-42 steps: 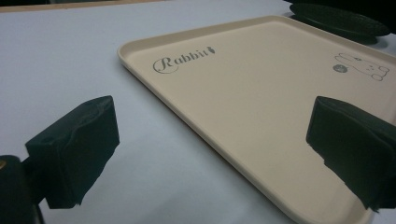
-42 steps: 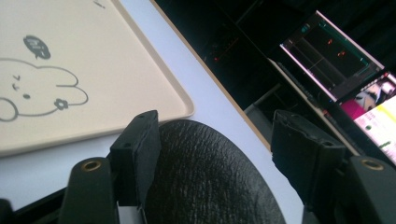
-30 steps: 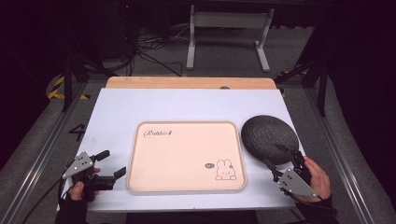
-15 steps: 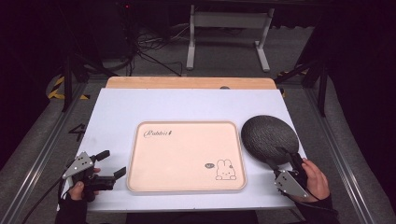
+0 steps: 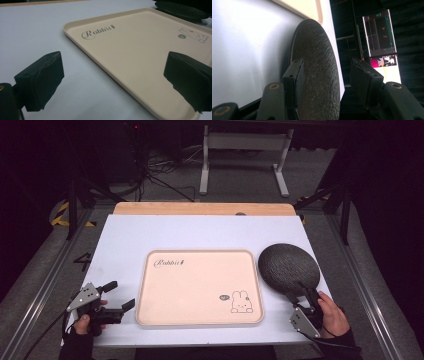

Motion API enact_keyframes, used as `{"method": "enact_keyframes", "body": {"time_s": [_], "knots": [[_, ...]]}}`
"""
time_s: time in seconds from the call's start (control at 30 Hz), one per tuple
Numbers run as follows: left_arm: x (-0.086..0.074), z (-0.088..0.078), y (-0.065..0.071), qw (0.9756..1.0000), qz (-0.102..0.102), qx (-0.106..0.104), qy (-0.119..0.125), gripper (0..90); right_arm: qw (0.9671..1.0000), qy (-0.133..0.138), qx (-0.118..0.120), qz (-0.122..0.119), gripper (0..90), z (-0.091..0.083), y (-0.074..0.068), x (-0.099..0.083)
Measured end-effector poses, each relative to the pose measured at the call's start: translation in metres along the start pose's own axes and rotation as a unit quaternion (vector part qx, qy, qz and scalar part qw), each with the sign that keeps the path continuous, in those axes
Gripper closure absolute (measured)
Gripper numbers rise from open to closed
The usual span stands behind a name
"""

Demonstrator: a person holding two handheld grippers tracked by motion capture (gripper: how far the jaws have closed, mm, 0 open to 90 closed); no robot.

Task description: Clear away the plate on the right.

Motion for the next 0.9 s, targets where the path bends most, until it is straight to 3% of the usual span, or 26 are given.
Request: {"method": "enact_keyframes", "body": {"time_s": [0.43, 0.57, 0.9], "knots": [[0.0, 0.0, 0.0, 1.0, -0.004, 0.0, -0.001, 3.5, 0.9995, 0.01, 0.024, -0.015, 49.3, 0.001, -0.01, 0.008], [0.0, 0.0, 0.0, 1.0, -0.003, 0.0, 0.0, 3.5, 0.9989, 0.002, 0.039, -0.027, 50.6, 0.005, -0.015, 0.007], [0.0, 0.0, 0.0, 1.0, -0.003, 0.0, 0.0, 3.5, 0.9979, -0.021, 0.046, -0.041, 52.6, 0.011, -0.019, 0.0]]}}
Point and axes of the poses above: each handheld gripper's, and its own axes: z roughly forward along the jaws, x roughly out of its top, y roughly to its right, the point moved 5 cm from there along z, roughly forward along the jaws, and after that the axes turned 4 degrees about y, right-handed, at the moved point
